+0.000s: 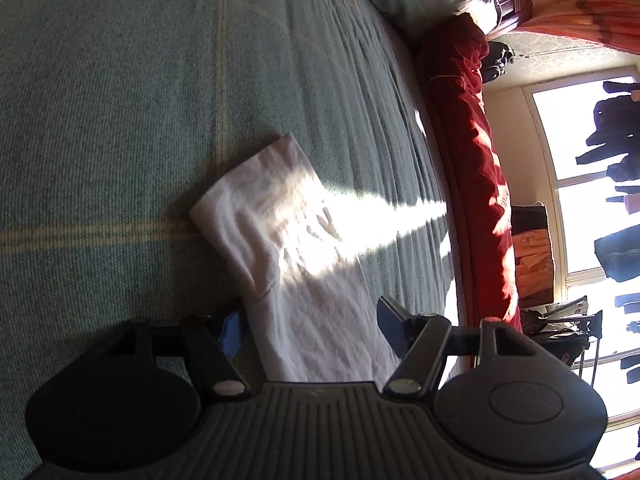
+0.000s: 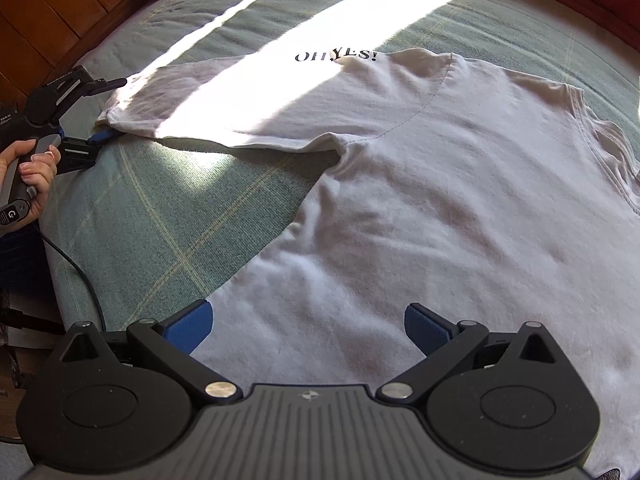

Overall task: Fold clothes
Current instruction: 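Close the left tool on the sleeve cuff and lift it, then carry the held sleeve and shirt side across the shirt body with the left tool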

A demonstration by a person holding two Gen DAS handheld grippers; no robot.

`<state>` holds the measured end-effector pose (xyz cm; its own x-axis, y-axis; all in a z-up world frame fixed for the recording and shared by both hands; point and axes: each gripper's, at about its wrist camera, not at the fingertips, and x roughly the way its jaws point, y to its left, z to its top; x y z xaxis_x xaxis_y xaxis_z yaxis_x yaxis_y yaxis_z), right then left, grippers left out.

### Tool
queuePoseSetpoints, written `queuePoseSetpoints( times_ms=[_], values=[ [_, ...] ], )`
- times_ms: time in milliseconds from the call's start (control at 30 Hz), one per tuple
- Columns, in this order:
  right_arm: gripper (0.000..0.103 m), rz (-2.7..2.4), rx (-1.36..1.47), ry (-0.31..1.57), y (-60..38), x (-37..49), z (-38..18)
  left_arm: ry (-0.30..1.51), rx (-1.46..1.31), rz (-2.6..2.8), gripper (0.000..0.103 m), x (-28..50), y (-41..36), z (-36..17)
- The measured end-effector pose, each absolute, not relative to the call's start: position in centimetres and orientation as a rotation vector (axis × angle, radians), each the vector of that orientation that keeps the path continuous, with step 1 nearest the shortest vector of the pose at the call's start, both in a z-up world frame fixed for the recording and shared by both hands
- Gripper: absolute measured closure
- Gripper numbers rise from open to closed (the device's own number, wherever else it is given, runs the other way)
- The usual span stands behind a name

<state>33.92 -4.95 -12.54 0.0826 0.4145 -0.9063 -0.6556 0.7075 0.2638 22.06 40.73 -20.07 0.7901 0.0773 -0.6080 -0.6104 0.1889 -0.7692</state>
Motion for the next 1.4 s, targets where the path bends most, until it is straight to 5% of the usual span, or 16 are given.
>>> queuePoseSetpoints(
  times_ms=[300,533,833,1400],
  values=[
    [0.0,0.807,-0.219,1.251,-4.9,34.2,-12.7,0.553,-1.17,0.51,0.043,23.2,40.7,-19.3],
    [0.0,0.807,-0.198,1.251,-5.0,34.0,-12.9,0.679,-1.021,0.612,0.088,23.8,40.0,-18.4],
    [0.0,0.82,-0.212,1.238,-5.9,33.7,-12.5,0.822,-0.723,0.616,0.09,26.0,37.3,-15.0],
    [0.0,0.819,-0.199,1.218,-9.0,33.1,-12.0,0.693,-0.618,0.326,0.092,30.8,28.5,-4.7]
  ],
)
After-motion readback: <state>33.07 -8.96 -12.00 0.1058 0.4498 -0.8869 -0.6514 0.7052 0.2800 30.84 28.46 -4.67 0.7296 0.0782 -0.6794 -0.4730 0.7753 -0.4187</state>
